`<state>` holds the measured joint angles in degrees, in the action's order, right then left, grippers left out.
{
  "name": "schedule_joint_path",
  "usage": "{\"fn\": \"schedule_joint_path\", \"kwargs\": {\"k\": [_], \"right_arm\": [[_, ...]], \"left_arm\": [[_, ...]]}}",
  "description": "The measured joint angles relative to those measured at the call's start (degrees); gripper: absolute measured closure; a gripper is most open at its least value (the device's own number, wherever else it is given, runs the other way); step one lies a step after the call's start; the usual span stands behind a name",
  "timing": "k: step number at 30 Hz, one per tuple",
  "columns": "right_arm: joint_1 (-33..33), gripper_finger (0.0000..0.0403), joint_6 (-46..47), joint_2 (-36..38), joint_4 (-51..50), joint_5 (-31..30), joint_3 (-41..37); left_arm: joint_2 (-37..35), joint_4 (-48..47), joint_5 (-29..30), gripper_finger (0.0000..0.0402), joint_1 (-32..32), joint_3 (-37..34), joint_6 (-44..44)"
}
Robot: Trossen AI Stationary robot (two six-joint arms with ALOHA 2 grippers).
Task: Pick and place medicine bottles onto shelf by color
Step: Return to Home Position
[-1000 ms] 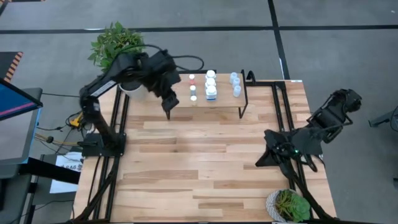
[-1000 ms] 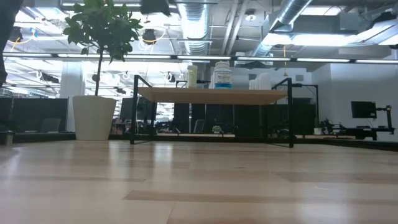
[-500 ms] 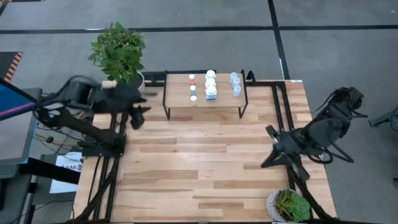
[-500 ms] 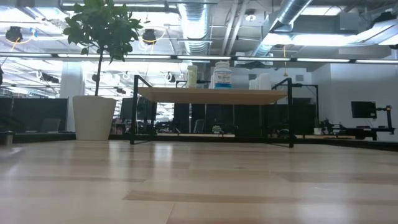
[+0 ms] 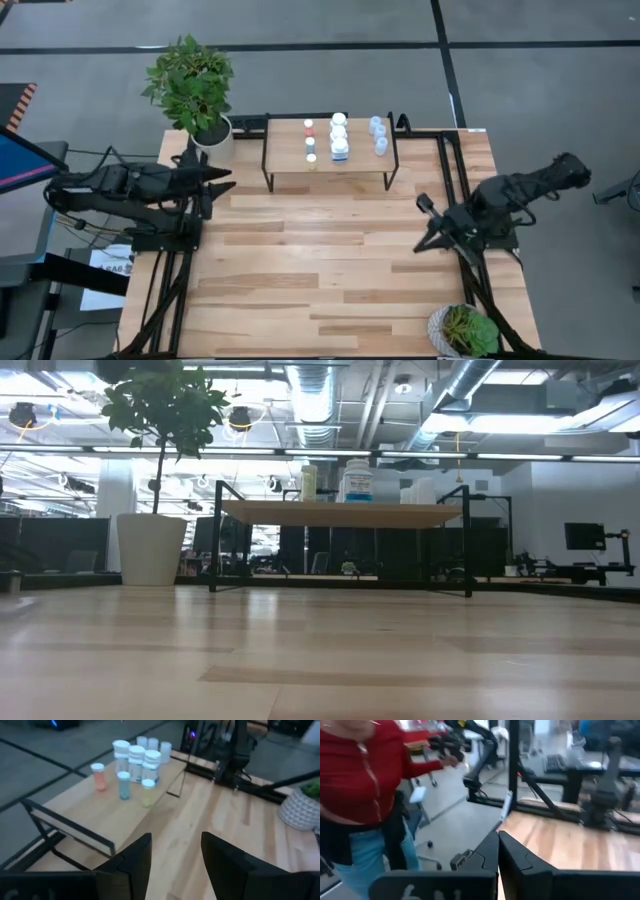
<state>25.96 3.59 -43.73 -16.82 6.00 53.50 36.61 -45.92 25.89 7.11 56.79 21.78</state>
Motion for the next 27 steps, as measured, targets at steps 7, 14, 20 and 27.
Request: {"fn": "schedule_joint_path", "kwargs": {"k": [7, 14, 20, 27], "right_arm": [[-9.0, 0.0379, -0.1, 16.1, 18.4, 7.6, -25.1], [-15.3, 0.0379, -0.5, 27.3, 30.2, 13.6, -41.4], [-19.7, 0.0379, 1.3, 36.9, 30.4, 16.7, -48.5], [-23.4, 0.0379, 1.6, 43.6, 26.8, 18.3, -53.0]], "left_arm": [[-10.9, 11.8, 3.6, 0.0244, 0.0, -15.3, -4.8], [-21.2, 25.3, 4.2, 0.0244, 0.0, -31.1, -5.4], [-29.3, 26.3, 4.9, 0.0244, 0.0, -35.6, -5.0], [-36.7, 29.4, 5.1, 0.0244, 0.0, -44.9, -4.3]]}}
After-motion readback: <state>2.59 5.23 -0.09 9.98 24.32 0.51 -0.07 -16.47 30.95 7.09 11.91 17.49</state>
